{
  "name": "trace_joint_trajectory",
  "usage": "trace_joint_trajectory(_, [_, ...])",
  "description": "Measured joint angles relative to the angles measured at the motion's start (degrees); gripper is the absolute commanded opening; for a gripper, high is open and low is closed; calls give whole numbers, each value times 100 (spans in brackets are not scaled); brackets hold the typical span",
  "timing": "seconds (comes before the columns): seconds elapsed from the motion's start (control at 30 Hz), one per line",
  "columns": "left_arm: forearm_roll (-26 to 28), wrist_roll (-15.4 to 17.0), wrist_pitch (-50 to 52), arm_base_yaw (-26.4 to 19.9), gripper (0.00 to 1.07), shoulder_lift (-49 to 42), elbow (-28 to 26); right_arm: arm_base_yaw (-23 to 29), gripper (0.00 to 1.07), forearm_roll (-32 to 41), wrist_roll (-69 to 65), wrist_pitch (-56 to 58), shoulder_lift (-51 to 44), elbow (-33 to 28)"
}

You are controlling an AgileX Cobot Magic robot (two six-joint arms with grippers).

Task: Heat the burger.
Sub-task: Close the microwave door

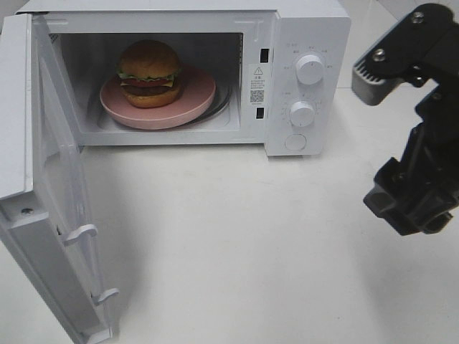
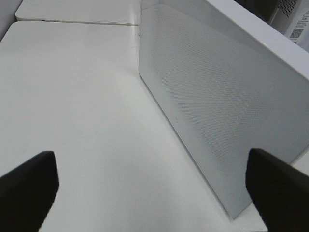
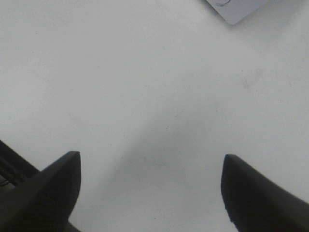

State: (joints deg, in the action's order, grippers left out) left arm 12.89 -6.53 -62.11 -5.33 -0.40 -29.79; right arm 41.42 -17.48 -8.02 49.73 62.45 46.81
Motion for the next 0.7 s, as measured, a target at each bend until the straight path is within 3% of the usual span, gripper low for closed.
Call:
trace_joint_trajectory(0.53, [0, 0, 0, 0, 98, 0, 0, -46, 76, 275, -6, 1066, -1524, -103])
trace_joint_trajectory(0.7, [0, 0, 0, 0, 98, 0, 0, -882, 76, 613, 0, 1220, -2235, -607])
